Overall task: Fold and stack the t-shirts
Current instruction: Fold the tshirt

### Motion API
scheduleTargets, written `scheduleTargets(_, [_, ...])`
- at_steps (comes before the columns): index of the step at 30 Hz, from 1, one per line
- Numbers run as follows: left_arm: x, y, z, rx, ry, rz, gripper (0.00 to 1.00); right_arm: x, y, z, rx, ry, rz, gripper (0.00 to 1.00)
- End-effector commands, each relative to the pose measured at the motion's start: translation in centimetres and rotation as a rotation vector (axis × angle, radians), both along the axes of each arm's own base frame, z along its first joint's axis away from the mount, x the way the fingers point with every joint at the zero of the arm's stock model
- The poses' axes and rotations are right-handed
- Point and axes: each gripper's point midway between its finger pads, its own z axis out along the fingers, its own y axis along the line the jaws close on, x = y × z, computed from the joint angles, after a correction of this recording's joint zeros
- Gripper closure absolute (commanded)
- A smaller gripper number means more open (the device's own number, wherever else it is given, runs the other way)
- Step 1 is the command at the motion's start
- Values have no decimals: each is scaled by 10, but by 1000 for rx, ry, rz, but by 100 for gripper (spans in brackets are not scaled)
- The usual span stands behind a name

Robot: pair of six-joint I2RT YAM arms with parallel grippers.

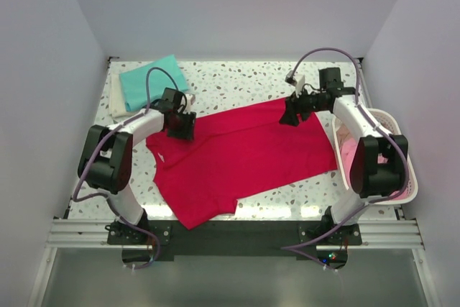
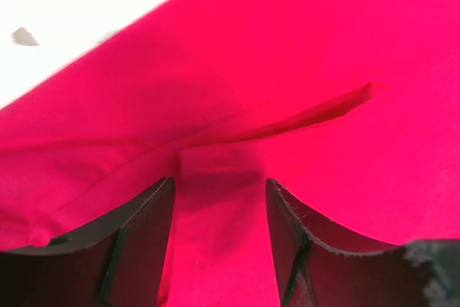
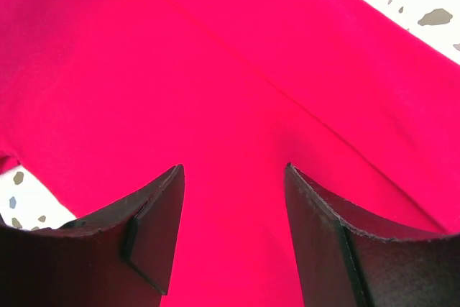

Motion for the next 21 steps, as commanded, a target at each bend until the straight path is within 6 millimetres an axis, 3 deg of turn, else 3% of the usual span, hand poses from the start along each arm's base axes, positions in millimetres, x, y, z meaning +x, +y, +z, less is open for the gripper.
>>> scheduleTargets(1, [6, -13, 1, -11, -4, -40, 48, -10, 4, 25, 30, -58, 33, 39])
scheduleTargets(5, [2, -13, -4, -7, 13, -39, 58, -15, 5, 30, 35, -60, 34, 40])
scheduleTargets(9, [1, -19, 8, -36, 0, -56, 93, -21, 5, 35, 40, -65, 38, 40])
scheduleTargets(11, [1, -27, 26, -76, -29, -74, 100, -24, 6, 37, 40, -65, 40, 41])
scheduleTargets(13, [-6, -36, 39, -120, -39, -99, 100, -25, 5, 39, 40, -70, 39, 41])
scheduleTargets(17, [-40, -64, 52, -264, 13, -183, 98, -27, 3, 45, 29, -90, 32, 41])
scheduleTargets(20, [-74, -84, 49, -321, 61, -242, 77, -27, 2, 44, 20, -91, 26, 41])
scheduleTargets(21, [-85, -85, 45, -334, 81, -243, 62, -27, 1, 43, 18, -88, 25, 41])
